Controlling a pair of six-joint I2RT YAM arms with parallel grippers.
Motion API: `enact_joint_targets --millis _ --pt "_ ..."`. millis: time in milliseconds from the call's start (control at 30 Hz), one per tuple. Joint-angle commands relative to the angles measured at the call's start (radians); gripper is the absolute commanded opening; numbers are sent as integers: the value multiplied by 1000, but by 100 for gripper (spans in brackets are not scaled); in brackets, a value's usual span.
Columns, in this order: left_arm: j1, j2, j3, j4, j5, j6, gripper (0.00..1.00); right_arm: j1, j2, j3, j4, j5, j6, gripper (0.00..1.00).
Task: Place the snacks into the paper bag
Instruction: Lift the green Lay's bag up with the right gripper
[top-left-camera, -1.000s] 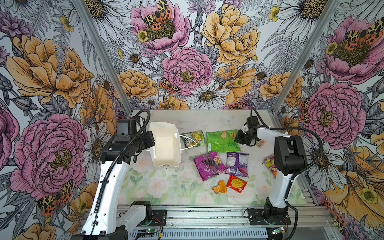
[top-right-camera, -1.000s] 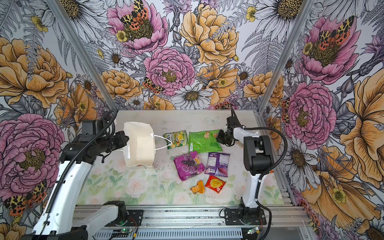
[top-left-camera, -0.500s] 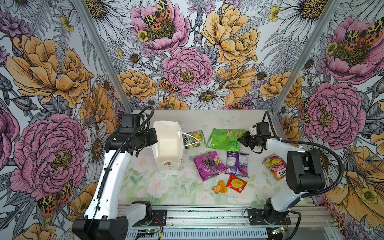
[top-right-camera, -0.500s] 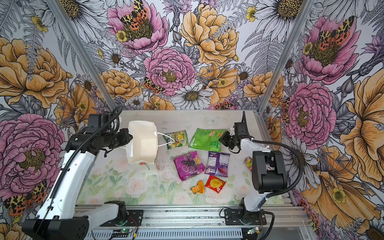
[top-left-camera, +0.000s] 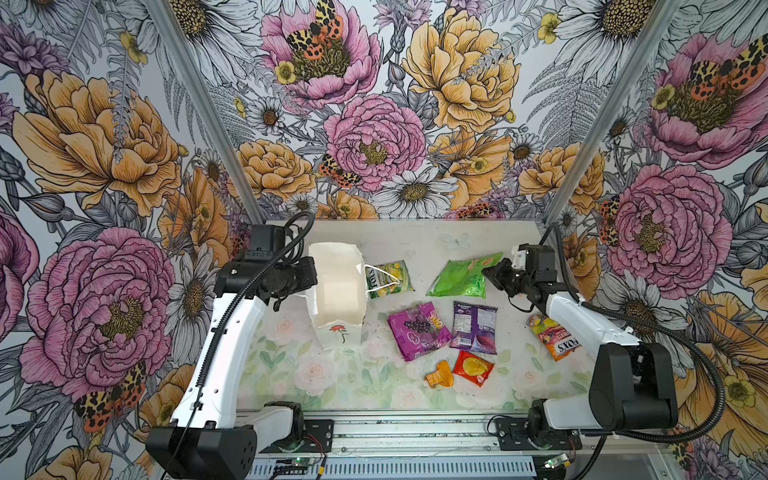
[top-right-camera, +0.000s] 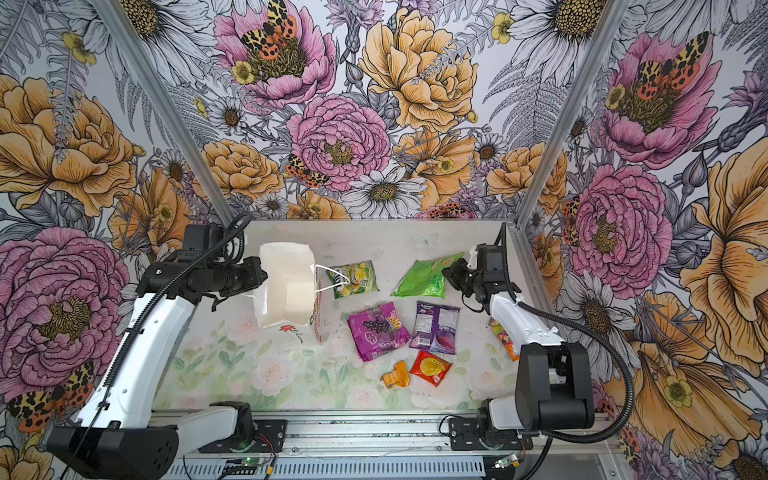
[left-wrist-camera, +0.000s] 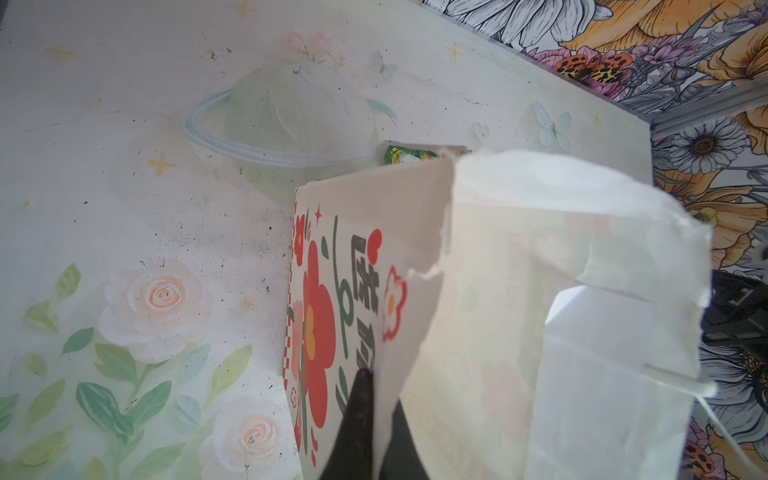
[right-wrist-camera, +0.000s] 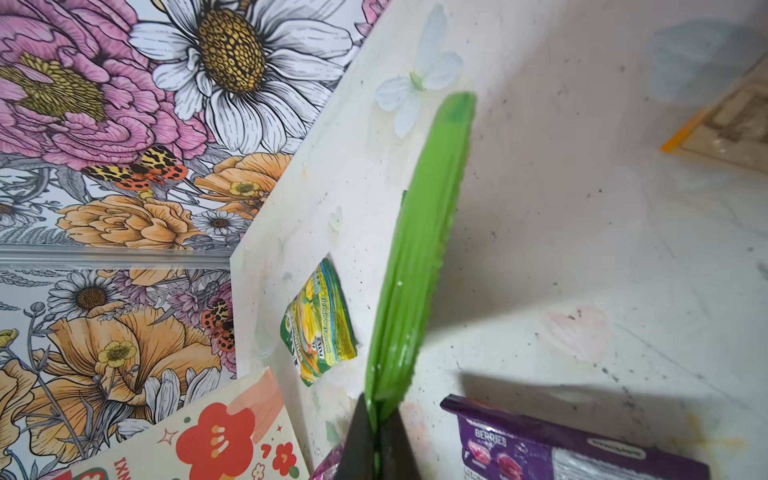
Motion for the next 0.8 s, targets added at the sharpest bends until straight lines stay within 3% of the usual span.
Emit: enact_joint_targets --millis 0,500,767 --pt "-12 9 29 7 -25 11 0 7 -39 22 -3 45 -13 0" --pt "-89 64 76 -17 -92 15 0 54 -202 201 -85 72 -16 0" --pt "-112 80 103 -22 -119 13 0 154 -215 423 -193 112 -91 0"
